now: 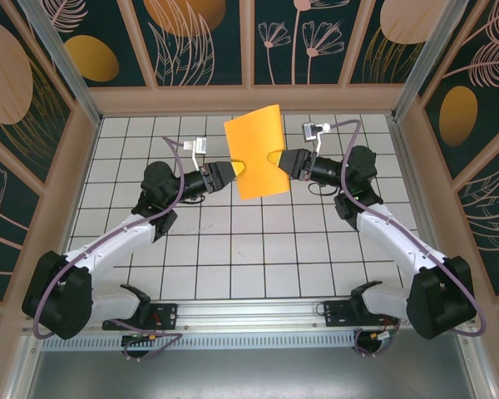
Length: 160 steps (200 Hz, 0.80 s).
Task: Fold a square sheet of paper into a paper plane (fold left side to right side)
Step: Place a square sheet of paper at the center of the table.
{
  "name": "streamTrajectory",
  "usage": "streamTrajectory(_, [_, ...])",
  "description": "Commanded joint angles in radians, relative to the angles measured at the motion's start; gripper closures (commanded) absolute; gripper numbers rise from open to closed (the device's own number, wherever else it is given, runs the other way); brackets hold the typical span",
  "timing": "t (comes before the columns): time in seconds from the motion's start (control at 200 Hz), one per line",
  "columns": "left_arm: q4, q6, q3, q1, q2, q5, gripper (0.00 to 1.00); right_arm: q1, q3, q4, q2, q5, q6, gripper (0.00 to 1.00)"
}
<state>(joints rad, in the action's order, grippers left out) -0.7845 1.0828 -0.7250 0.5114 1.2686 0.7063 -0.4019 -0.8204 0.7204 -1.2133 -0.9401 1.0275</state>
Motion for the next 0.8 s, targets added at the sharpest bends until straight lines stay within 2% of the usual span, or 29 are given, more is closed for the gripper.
streamTrajectory(0.0, [-0.024, -0.013, 0.006, 0.004, 0.003, -0.001, 0.86, 0.004, -0.009, -0.08, 0.036, 0.036, -0.064, 0.68])
streamTrajectory(0.07, [-0.007, -0.021, 0.012, 0.004, 0.008, -0.01, 1.0, 0.014, 0.001, -0.133, 0.048, 0.048, -0.09, 0.64])
streamTrajectory(0.13, [0.019, -0.033, 0.017, 0.004, 0.01, -0.021, 1.0, 0.024, 0.0, -0.213, 0.058, 0.063, -0.13, 0.61])
streamTrajectory(0.23, [0.113, -0.09, 0.024, 0.004, 0.013, -0.053, 1.0, 0.046, -0.007, -0.426, 0.081, 0.149, -0.239, 0.45])
streamTrajectory(0.395, [0.287, -0.193, 0.036, 0.004, 0.071, -0.065, 1.0, 0.065, -0.056, -0.811, 0.072, 0.386, -0.425, 0.26])
streamTrajectory(0.585, [0.436, -0.326, 0.03, 0.004, 0.231, -0.081, 1.0, 0.067, -0.06, -0.989, 0.005, 0.53, -0.523, 0.24])
streamTrajectory(0.796, [0.622, -0.493, -0.054, 0.0, 0.386, -0.202, 1.0, 0.062, 0.003, -0.932, -0.072, 0.506, -0.513, 0.27])
